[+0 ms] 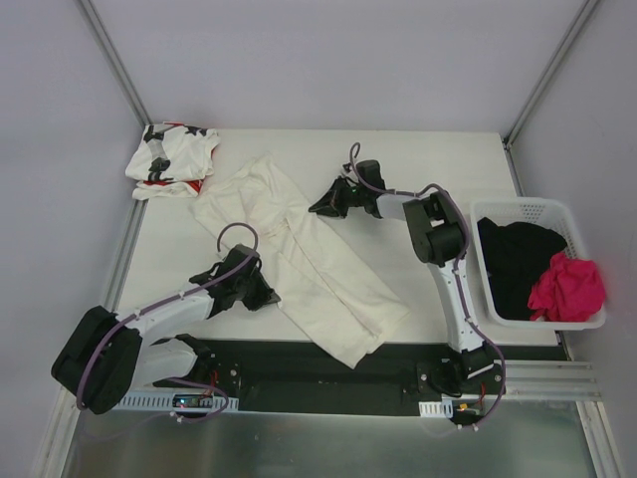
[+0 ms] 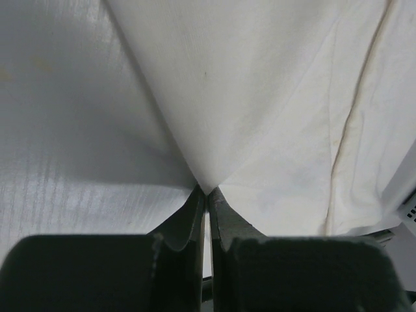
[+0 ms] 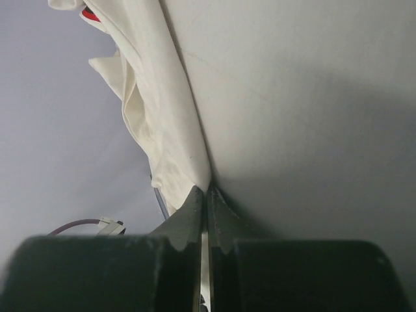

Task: Fold and stack the t-shirts
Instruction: Rotate the tshirt 90 degrees

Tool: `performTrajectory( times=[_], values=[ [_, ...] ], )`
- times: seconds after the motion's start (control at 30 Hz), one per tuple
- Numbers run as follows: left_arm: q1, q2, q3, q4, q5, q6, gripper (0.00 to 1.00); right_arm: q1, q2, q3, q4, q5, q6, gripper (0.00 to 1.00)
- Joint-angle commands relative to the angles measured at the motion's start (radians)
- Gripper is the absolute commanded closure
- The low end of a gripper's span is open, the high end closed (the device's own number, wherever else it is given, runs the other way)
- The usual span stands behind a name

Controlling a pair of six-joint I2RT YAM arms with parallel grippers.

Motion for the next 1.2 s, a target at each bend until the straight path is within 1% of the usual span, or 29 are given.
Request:
performTrajectory(
  times=[0.0, 0.1, 0.17, 0.27, 0.33, 0.37, 0.43, 0.47, 0.5, 0.53, 0.6, 0.67, 0.87, 0.9, 1.03, 1.17],
  values=[
    [-0.005, 0.056, 0.064, -0.027, -0.041, 0.03, 1.0, -0.048, 0.012, 0.03, 0.037, 0.021, 0.002, 0.99],
    [-0.005, 0.1, 0.115, -0.013, -0.05, 0.055, 1.0, -0.077, 0.001, 0.015, 0.043, 0.024, 0.002, 0.99],
    [-0.005, 0.122, 0.153, -0.013, -0.053, 0.07, 0.86, -0.1, -0.017, -0.013, 0.057, 0.025, 0.002, 0.99],
    [-0.005, 0.153, 0.191, -0.002, -0.058, 0.084, 0.88, -0.129, -0.037, -0.053, 0.074, 0.03, 0.002, 0.99],
    [-0.005, 0.169, 0.207, 0.002, -0.063, 0.093, 0.85, -0.157, -0.05, -0.073, 0.082, 0.036, 0.005, 0.99],
    [-0.005, 0.174, 0.222, 0.005, -0.063, 0.096, 0.77, -0.164, -0.053, -0.095, 0.094, 0.04, 0.007, 0.99],
    [-0.005, 0.191, 0.236, 0.005, -0.061, 0.109, 0.65, -0.196, -0.066, -0.119, 0.114, 0.045, 0.013, 0.99],
    [-0.005, 0.194, 0.244, 0.005, -0.058, 0.112, 0.53, -0.209, -0.074, -0.152, 0.124, 0.054, 0.018, 0.99],
    [-0.004, 0.2, 0.245, 0.005, -0.055, 0.115, 0.49, -0.221, -0.079, -0.169, 0.141, 0.059, 0.022, 0.99],
    [-0.004, 0.202, 0.248, 0.005, -0.055, 0.121, 0.47, -0.244, -0.092, -0.189, 0.161, 0.062, 0.027, 0.99],
    [-0.004, 0.2, 0.244, 0.005, -0.053, 0.124, 0.45, -0.269, -0.108, -0.247, 0.187, 0.079, 0.036, 0.99],
    [-0.004, 0.196, 0.236, 0.005, -0.055, 0.124, 0.45, -0.304, -0.141, -0.289, 0.212, 0.108, 0.038, 0.99],
    [-0.002, 0.153, 0.219, 0.004, -0.058, 0.132, 0.45, -0.388, -0.252, -0.51, 0.305, 0.206, 0.053, 0.99],
    [-0.002, 0.145, 0.218, 0.004, -0.063, 0.133, 0.46, -0.407, -0.281, -0.571, 0.324, 0.215, 0.059, 0.99],
    [0.002, 0.119, 0.21, 0.001, -0.073, 0.138, 0.46, -0.425, -0.342, -0.672, 0.37, 0.26, 0.051, 0.99],
    [0.007, 0.119, 0.219, 0.002, -0.075, 0.153, 0.46, -0.421, -0.382, -0.728, 0.385, 0.283, 0.051, 0.99]
  ],
)
